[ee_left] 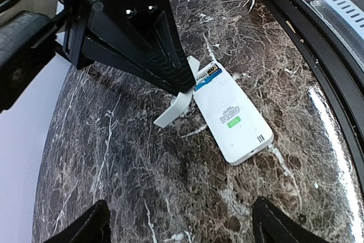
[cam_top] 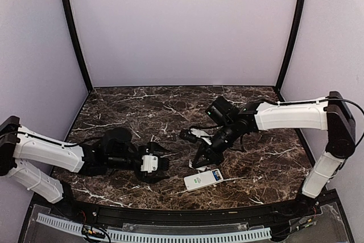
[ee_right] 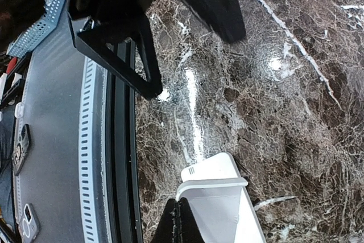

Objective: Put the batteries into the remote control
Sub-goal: Pass from the right arm to the left

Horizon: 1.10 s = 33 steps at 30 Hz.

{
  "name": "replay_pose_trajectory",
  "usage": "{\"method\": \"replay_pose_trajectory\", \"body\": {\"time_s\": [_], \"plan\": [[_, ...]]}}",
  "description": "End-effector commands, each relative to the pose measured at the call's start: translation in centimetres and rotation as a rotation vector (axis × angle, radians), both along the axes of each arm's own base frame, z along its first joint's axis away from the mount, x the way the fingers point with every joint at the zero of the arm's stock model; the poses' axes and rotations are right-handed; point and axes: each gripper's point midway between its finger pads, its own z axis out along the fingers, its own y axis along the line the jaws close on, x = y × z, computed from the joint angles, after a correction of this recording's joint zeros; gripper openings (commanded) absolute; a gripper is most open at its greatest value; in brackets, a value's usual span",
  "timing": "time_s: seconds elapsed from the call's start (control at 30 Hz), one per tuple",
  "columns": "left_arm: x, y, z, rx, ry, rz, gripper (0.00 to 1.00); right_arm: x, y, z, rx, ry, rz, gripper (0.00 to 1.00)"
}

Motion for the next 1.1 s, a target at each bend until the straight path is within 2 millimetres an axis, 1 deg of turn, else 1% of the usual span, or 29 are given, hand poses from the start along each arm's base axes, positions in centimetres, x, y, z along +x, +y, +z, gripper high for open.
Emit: {"method": "replay_pose_trajectory", "body": {"time_s": [0.0,0.1,0.2,0.23,0.27,0.3,0.33,0.5,0.57,0.6,0.63,0.67,0.7,1.07], "plan": [[0.0,-3.2,2.1,-0.147,-0.101,-0.074,0.83,-0.2,0.5,2.2,0.110,0.032,-0.032,0.00],[0.3,-4.5,1.7,-0.189,-0.103,-0.086,0.79,-0.7,0.3,2.6,0.127,0.045,-0.027,0.00],[0.5,-5.5,2.0,-0.225,-0.090,-0.097,0.75,-1.1,0.1,2.8,0.133,0.056,-0.012,0.00],[0.5,-5.7,1.8,-0.220,-0.081,-0.105,0.74,-1.2,0.0,2.9,0.133,0.057,-0.006,0.00],[0.4,-6.1,2.2,-0.231,-0.074,-0.118,0.72,-1.4,0.0,2.9,0.133,0.062,0.000,0.00],[0.4,-6.2,2.0,-0.222,-0.060,-0.120,0.72,-1.5,-0.1,3.0,0.133,0.065,0.004,0.00],[0.5,-6.5,2.3,-0.229,-0.049,-0.120,0.69,-1.5,-0.1,3.0,0.132,0.068,0.008,0.00],[0.2,-6.8,2.3,-0.217,-0.024,-0.139,0.67,-1.7,-0.2,3.0,0.127,0.069,0.021,0.00],[0.1,-6.9,1.9,-0.200,-0.021,-0.149,0.65,-1.7,-0.1,3.1,0.128,0.073,0.023,0.00],[0.0,-6.8,1.4,-0.182,-0.013,-0.152,0.62,-1.6,-0.1,3.1,0.129,0.074,0.025,0.00],[0.1,-7.0,1.4,-0.177,-0.016,-0.155,0.57,-1.6,0.0,3.0,0.128,0.077,0.026,0.00],[0.1,-6.9,1.0,-0.158,-0.006,-0.155,0.55,-1.6,0.1,3.0,0.127,0.077,0.026,0.00],[0.1,-7.0,1.1,-0.155,-0.010,-0.158,0.53,-1.5,0.1,2.9,0.124,0.079,0.026,0.00],[-0.4,-7.3,0.8,-0.131,0.011,-0.195,0.49,-1.4,0.4,2.9,0.121,0.083,0.033,0.00]]}}
